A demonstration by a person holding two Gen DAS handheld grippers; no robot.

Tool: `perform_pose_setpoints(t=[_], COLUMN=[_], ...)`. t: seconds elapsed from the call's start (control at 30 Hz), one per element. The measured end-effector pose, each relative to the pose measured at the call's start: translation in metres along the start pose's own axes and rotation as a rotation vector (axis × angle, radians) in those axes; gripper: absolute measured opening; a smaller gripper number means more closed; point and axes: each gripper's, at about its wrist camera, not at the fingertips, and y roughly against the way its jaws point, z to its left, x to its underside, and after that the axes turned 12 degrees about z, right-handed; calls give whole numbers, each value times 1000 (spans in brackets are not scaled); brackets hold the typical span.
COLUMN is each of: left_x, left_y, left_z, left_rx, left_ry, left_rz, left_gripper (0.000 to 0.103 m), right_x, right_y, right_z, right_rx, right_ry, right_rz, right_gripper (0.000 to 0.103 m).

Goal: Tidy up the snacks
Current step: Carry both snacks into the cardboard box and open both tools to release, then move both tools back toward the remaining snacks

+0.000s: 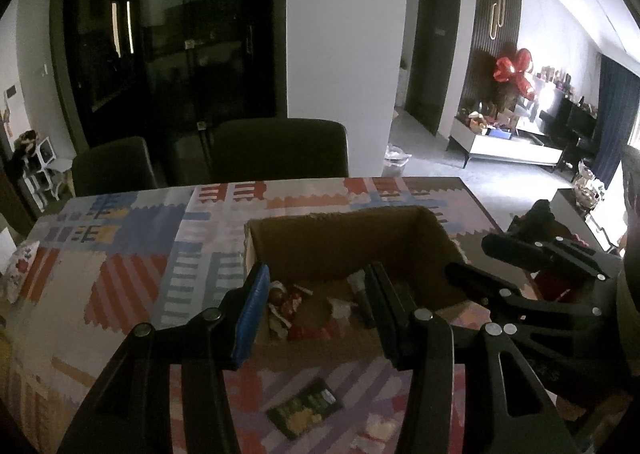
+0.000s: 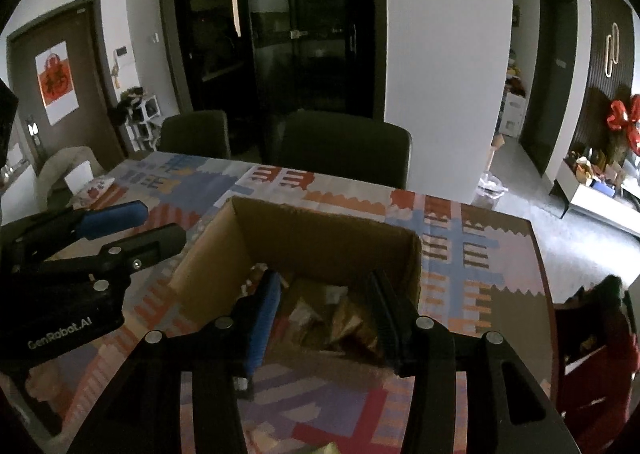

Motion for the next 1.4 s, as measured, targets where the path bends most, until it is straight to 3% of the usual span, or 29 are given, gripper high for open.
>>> perform_pose_setpoints(t=[0.2,0.6,1.03,1.4], left_x=[29,91,149,177], left_y=[19,28,-1,-34], left_z=[-9,-18,-26,-35], left_rx=[14,13,36,48], left_ry=[-7,-20,-11,-22], left_rz=[13,99,255,372], left_gripper=[49,49,49,49], right_x=[29,91,147,183], right_y=[18,26,0,-29], right_z=[9,29,31,29], right_rx=[-32,-83,-90,-104], right_ry=[3,27,20,34], right_rz=[-5,68,221,336], right_gripper=[47,47,47,47])
